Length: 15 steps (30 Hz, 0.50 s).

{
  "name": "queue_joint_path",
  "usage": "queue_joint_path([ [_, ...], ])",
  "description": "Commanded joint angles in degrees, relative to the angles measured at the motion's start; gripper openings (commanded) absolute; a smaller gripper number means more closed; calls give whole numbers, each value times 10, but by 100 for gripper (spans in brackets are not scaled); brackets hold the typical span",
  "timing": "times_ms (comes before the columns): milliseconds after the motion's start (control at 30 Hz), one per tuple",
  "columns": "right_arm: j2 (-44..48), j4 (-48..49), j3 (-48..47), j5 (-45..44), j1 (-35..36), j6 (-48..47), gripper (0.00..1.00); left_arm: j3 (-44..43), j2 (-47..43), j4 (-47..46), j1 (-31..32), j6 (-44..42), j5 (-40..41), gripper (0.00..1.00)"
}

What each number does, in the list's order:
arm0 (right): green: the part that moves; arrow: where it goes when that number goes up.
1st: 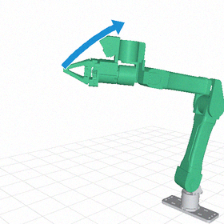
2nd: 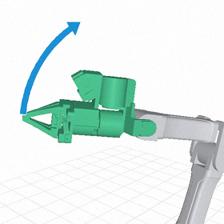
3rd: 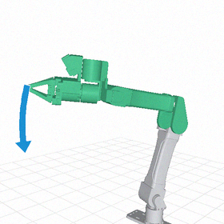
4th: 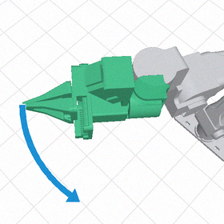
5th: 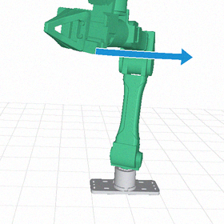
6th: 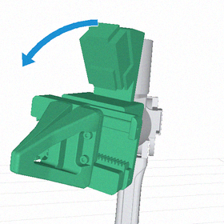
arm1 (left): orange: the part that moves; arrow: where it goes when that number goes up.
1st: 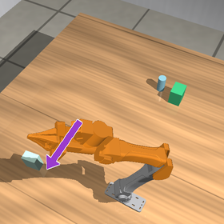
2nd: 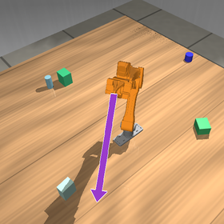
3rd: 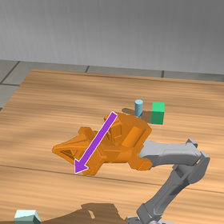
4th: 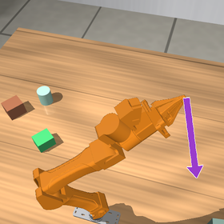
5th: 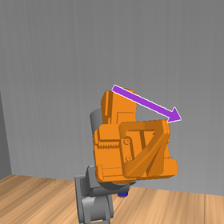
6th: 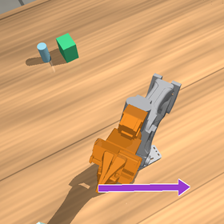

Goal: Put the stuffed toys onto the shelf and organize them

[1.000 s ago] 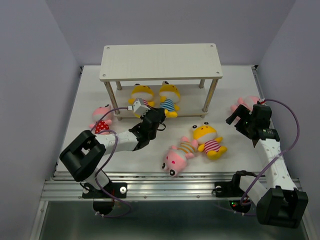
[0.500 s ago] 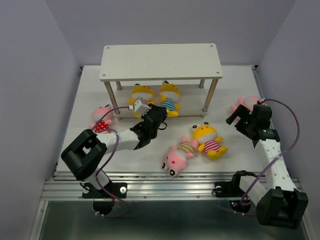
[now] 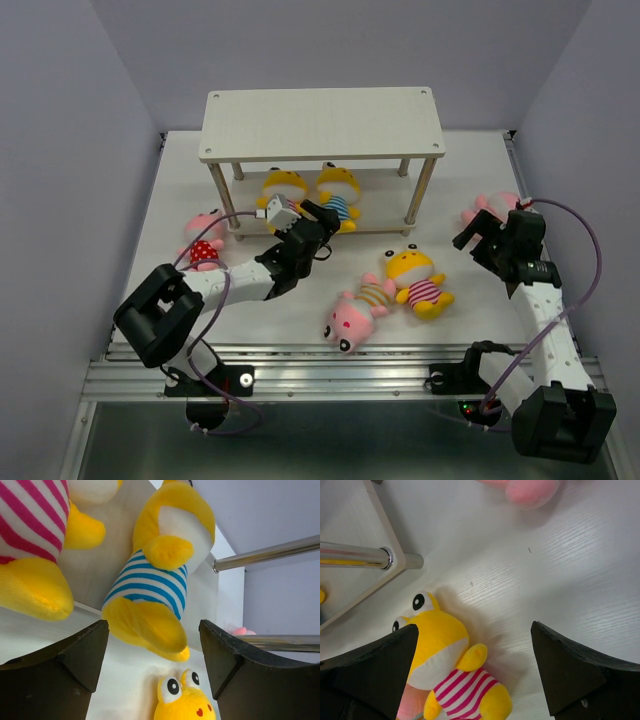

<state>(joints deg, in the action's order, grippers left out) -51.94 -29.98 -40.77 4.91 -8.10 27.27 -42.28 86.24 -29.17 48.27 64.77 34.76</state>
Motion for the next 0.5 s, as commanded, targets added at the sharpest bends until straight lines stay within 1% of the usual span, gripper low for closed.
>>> queue_joint_path([
  [0, 22, -22, -23, -2, 5, 3, 100, -7, -54, 21, 7, -13, 11, 86],
  [33, 21, -45, -28, -9, 5, 3, 100, -4, -69, 31, 9, -13, 8, 97],
  [67, 21, -58, -39, -15, 5, 3, 100, 4, -77, 34, 10, -12, 9, 99],
  [233, 31, -123, -54, -32, 26, -2, 100, 22, -127, 66, 31, -19, 7, 99],
  [333, 30, -168, -69, -44, 41, -6, 100, 32, -158, 79, 42, -39, -7, 99],
  [467, 17, -225, -77, -22, 53, -17, 100, 44, -209, 123, 75, -61, -36, 99],
])
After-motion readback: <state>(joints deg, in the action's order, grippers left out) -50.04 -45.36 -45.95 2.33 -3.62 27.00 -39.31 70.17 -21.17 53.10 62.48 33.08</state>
